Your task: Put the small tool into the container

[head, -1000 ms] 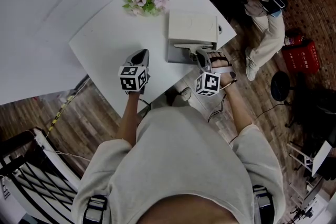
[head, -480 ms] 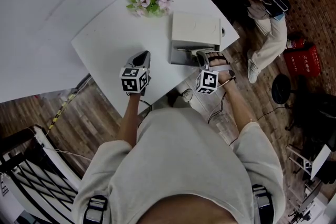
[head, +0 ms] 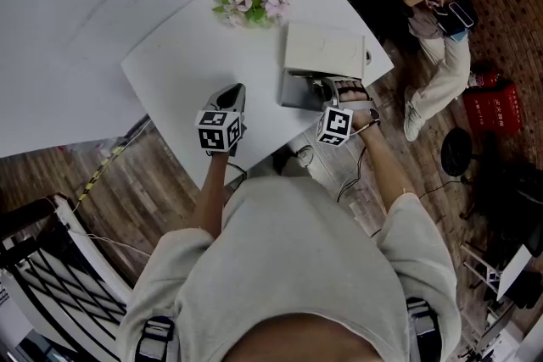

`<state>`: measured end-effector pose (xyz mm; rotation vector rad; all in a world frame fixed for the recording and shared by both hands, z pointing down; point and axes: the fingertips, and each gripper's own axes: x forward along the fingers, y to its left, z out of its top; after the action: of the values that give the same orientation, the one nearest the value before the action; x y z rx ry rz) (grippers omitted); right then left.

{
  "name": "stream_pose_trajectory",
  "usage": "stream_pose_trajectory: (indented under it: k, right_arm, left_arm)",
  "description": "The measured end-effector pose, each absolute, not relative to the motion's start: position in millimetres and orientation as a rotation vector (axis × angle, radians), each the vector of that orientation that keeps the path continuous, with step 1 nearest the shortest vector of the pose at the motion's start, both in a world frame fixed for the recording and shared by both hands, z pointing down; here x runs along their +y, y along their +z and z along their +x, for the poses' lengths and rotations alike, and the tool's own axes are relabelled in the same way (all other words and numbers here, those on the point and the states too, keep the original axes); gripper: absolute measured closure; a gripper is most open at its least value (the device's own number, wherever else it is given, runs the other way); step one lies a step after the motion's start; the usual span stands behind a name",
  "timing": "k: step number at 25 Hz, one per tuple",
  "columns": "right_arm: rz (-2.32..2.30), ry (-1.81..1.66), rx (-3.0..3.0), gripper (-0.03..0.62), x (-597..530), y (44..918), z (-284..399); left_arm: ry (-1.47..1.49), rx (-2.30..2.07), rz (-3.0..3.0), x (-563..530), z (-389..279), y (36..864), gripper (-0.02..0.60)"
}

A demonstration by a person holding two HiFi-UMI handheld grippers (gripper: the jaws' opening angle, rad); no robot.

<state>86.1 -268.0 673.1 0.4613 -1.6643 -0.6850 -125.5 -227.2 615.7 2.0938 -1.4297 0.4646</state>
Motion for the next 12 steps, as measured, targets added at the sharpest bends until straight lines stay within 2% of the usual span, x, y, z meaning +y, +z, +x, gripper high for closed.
stream_pose_trajectory:
  k: [12]
  right_arm:
    - [0.481,-0.645,-1.642,0.591,-279.8,691.6,85.7]
  left_arm:
    - [0.462,-1.449,2.076,-230.2,-132.8,615.9,0.569]
